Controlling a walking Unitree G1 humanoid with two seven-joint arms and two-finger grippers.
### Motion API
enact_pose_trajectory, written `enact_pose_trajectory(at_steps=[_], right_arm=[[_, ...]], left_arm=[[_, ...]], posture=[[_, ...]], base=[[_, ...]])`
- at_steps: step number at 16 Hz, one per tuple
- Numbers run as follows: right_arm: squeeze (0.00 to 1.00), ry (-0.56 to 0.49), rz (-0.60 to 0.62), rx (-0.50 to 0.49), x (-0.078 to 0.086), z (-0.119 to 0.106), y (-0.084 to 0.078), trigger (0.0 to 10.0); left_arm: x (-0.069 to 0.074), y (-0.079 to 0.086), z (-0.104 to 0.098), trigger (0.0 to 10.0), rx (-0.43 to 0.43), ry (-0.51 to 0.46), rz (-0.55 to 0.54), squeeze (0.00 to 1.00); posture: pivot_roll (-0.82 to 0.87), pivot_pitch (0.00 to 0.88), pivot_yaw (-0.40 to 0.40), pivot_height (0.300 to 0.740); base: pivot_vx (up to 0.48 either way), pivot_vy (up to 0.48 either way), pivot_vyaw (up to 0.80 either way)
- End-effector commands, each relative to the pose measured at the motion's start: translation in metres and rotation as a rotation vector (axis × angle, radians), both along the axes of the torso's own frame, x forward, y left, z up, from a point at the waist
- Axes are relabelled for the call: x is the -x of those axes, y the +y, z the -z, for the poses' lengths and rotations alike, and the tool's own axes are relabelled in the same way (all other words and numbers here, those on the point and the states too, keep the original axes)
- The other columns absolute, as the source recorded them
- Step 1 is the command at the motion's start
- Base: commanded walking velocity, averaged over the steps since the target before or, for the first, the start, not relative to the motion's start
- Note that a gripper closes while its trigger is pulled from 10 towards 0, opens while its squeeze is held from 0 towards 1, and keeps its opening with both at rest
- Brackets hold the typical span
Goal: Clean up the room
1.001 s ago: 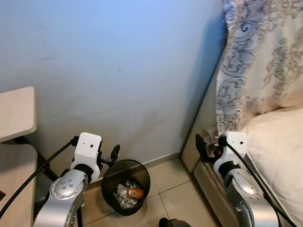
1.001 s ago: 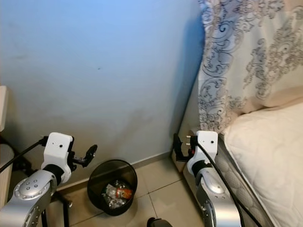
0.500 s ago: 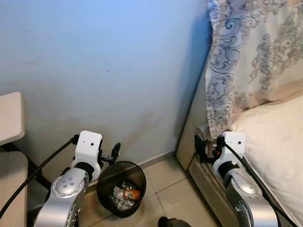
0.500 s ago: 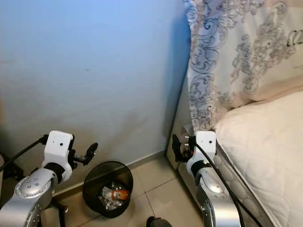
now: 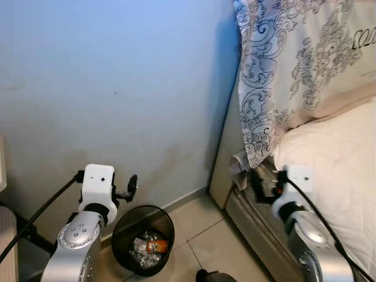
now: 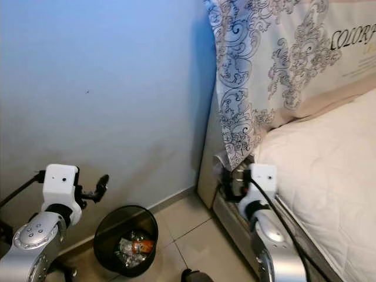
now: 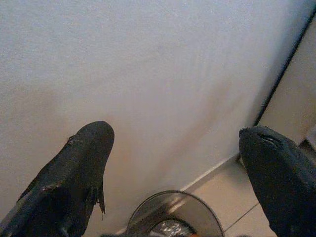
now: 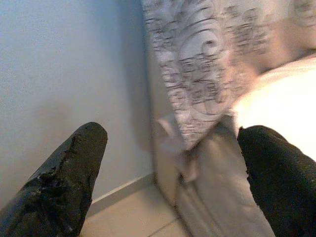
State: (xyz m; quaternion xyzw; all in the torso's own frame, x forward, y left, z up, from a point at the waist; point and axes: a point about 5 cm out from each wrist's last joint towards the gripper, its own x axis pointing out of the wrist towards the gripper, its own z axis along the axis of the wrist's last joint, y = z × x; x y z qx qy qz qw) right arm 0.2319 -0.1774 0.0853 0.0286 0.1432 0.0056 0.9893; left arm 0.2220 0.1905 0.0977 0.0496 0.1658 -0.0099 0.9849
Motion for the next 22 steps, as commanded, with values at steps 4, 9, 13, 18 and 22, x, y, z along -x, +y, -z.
enact_pose_trajectory(at_steps=[4,9,13,18,22], right_arm=[[0.0,-0.052,-0.026,0.024,0.005,-0.011,-0.011,10.0],[0.0,-0.021,0.005,0.023,0.014,-0.006,-0.013,10.0],[0.0,0.035,0.003,-0.022,0.022,0.004,0.002,10.0],[0.0,0.056,0.074,-0.033,0.028,0.012,-0.005,10.0],[0.0,0.023,0.077,-0.011,0.024,0.006,-0.005,10.0]], left_arm=[[0.003,-0.005,0.0,10.0,0.093,0.014,0.044,0.0],[0.003,-0.005,0.0,10.0,0.073,0.031,0.072,0.0],[0.0,-0.006,-0.004,10.0,0.026,-0.014,0.079,0.0],[0.005,-0.015,-0.005,10.0,0.033,-0.027,0.082,0.0],[-0.001,-0.013,-0.011,10.0,-0.005,-0.082,0.083,0.0]], posture=[[-0.15,0.0,0.027,0.74],[-0.14,0.0,0.008,0.74],[-0.11,0.022,0.013,0.74],[-0.09,0.035,0.019,0.74],[-0.09,0.035,0.011,0.74]], base=[[0.0,0.0,-0.61],[0.0,0.0,-0.61],[0.0,0.0,-0.62],[0.0,0.0,-0.62],[0.0,0.0,-0.63]])
